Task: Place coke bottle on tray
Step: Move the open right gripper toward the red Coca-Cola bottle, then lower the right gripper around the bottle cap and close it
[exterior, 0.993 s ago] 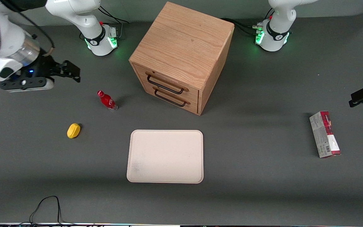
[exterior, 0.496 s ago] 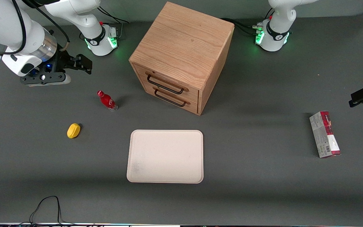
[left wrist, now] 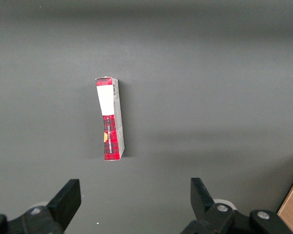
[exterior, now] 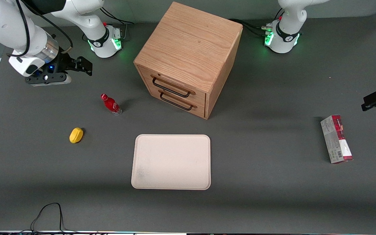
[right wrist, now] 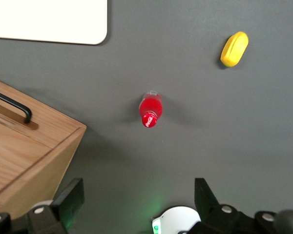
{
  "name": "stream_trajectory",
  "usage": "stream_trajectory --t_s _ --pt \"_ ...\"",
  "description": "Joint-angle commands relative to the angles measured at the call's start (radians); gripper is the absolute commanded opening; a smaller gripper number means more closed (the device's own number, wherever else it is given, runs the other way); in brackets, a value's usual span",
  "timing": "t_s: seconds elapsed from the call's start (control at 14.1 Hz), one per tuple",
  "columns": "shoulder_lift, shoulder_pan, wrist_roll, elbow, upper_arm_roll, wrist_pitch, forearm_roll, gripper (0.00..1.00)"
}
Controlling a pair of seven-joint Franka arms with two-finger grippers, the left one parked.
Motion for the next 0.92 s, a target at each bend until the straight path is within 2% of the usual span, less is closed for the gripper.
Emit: stream_trajectory --t_s 0.0,0.64,0.85 --pt "-0.057 0.004 -0.03 -0.144 -0.004 0.126 0.001 1.0" --pt "0.092 0.004 -0.03 -0.335 -0.004 0.536 0.001 0.99" --pt "0.12 0.004 -0.03 -0.367 -0.006 0.593 0.001 0.98"
